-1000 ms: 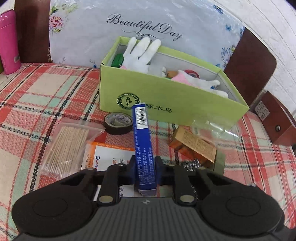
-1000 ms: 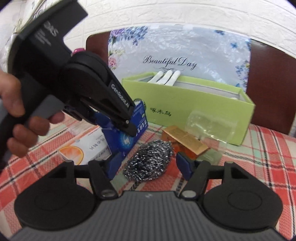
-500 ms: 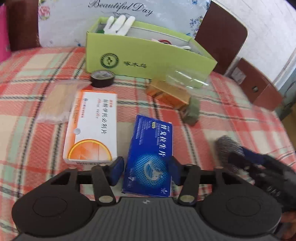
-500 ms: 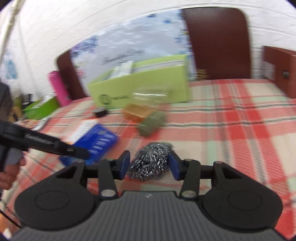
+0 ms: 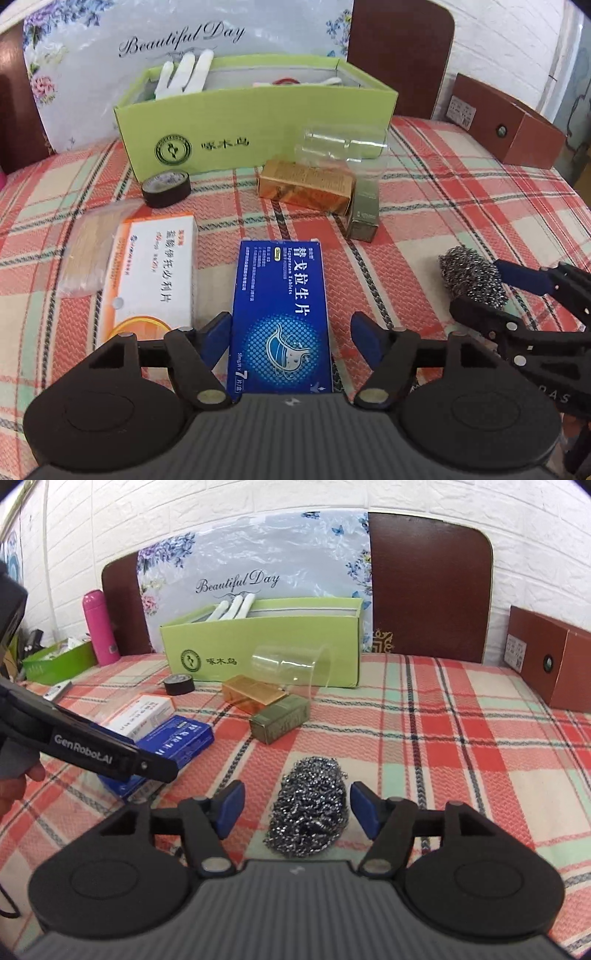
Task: Organize objects
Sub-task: 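Grasp the blue medicine box with the left tool while the right tool grasps the steel wool, then lower the blue box and steel wool into the lime-green box, open both tools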
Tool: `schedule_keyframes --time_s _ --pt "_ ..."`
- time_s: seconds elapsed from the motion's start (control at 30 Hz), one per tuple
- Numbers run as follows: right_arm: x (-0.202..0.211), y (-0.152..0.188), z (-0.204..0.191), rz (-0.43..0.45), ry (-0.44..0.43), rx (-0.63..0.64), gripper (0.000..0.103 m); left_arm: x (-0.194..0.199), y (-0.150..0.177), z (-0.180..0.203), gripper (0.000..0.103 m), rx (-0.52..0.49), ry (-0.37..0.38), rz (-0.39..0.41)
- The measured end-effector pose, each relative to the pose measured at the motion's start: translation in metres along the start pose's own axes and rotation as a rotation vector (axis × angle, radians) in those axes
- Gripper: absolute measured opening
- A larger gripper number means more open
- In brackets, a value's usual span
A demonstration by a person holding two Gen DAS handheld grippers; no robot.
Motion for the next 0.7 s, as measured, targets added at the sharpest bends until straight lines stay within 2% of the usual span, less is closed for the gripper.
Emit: schedule_keyframes --time_s 0.3,0.4,0.43,0.47,0.5,0.53,0.63,0.7 --pt "-0.007 0.001 -0.003 -0.032 0.032 0.035 0.062 -0.004 0.002 -0.002 0.071 0.019 0.025 0.011" --pt "-0.009 0.003 -0.005 -0.041 0.032 0.046 0.054 -0.008 0.001 0.001 0.072 0.005 -0.006 0.022" --pt "-0.010 0.003 -0.006 -0.051 0.028 0.052 0.045 -0.008 0.001 0.002 0.072 0.001 -0.009 0.027" --pt "-0.011 0.004 -0.006 -0.059 0.026 0.054 0.041 -0.008 0.001 0.002 0.068 -0.002 -0.010 0.030" --pt "-0.011 0.005 -0.006 -0.062 0.028 0.058 0.040 -0.007 0.001 0.002 0.059 -0.008 -0.013 0.034" --pt "-0.011 0.004 -0.006 -0.065 0.025 0.063 0.038 -0.006 0.001 0.001 0.059 -0.013 -0.006 0.034" --pt "-0.003 -0.005 -0.005 -0.052 -0.059 0.018 0.036 0.003 -0.002 -0.004 0.058 0.030 0.043 0.042" --pt "0.003 -0.017 -0.003 -0.022 -0.116 -0.018 0.036 0.016 -0.008 -0.005 0.058 0.037 0.042 0.081"
Point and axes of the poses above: each gripper's, at about its wrist camera, not at the fingertips, and x roughly against the way its jaws point, z to its right, y to its underside, the point moved 3 cm from there along -x, roughly the way its jaws point, and after that the axes turned 3 degrees about y, right-handed, at the moved point
